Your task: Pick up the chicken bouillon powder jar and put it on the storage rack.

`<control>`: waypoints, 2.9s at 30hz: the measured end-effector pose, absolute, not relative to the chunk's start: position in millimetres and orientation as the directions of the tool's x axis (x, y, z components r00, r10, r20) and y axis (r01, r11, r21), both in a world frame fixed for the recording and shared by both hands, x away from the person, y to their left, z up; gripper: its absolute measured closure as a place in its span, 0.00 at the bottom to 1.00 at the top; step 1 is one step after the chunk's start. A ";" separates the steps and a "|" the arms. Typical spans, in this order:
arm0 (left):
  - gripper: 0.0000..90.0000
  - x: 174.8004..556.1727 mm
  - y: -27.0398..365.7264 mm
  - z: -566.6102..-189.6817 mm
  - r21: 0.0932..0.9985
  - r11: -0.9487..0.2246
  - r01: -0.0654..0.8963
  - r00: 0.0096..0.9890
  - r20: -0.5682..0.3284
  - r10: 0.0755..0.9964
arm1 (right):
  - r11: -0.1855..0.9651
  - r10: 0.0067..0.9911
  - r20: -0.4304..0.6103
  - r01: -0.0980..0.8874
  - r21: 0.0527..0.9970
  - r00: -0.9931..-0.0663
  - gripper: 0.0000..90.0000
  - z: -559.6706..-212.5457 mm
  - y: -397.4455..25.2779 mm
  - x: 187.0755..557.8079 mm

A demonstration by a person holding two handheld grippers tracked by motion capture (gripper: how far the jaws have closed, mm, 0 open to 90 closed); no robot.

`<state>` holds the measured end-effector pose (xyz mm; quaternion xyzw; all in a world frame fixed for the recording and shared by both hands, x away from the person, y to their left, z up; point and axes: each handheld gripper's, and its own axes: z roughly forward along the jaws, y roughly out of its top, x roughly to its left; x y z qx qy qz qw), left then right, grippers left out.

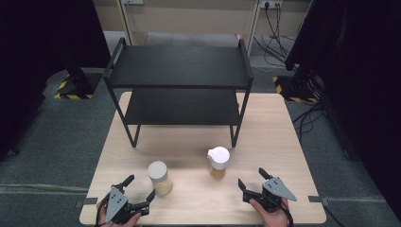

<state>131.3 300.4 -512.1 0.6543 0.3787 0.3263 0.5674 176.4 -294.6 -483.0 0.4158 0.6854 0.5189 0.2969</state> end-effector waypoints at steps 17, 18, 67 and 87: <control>0.11 150.8 281.1 -494.0 0.997 -0.038 0.061 0.547 -0.001 0.837 | 0.122 0.876 0.022 0.268 0.956 -0.481 0.09 -481.7 -293.9 177.8; 0.12 152.8 280.1 -493.2 0.998 -0.038 0.059 0.548 -0.001 0.836 | 0.122 0.876 0.023 0.268 0.956 -0.481 0.09 -481.7 -293.8 177.9; 0.37 163.2 248.6 -434.6 0.999 0.029 -0.044 0.438 -0.007 0.899 | 0.105 0.879 0.036 0.269 0.957 -0.475 0.09 -482.9 -293.5 177.9; 0.37 173.1 237.6 -373.7 0.990 0.051 -0.130 0.322 -0.006 0.947 | 0.100 0.880 0.042 0.271 0.957 -0.472 0.10 -482.9 -293.1 178.2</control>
